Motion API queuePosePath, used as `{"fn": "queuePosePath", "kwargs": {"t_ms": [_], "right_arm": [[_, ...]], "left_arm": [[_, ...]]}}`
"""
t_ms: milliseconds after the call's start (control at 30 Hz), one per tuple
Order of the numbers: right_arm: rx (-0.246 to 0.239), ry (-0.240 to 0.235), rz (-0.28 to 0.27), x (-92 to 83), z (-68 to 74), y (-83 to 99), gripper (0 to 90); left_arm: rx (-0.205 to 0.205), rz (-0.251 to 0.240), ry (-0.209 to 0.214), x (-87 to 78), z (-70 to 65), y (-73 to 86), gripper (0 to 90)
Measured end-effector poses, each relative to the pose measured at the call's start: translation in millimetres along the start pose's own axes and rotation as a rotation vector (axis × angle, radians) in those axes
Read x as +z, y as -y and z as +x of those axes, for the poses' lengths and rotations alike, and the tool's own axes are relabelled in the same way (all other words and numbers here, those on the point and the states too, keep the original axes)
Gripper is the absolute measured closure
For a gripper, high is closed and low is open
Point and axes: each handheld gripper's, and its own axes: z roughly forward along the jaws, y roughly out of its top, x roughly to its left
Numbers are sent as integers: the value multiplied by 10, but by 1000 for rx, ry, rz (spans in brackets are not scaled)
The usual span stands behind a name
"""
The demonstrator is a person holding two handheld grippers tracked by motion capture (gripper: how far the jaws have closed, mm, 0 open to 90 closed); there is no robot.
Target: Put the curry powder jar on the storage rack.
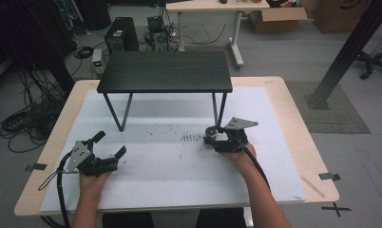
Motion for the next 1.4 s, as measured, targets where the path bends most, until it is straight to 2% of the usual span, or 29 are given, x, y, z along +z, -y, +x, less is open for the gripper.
{"fn": "queuePosePath", "kwargs": {"t_ms": [433, 900, 1200, 1400], "right_arm": [[-4, -3, 3, -1, 2, -1, 475], [-24, -4, 7, -59, 49, -58, 484], [-50, -34, 1, -185, 125, -331, 485], [-71, -80, 2, -246, 224, -578, 485]], "left_arm": [[-2, 0, -1, 0, 0, 0, 2], [-1, 0, -1, 1, 0, 0, 2], [0, 0, -1, 1, -1, 0, 2], [0, 0, 0, 1, -1, 0, 2]]}}
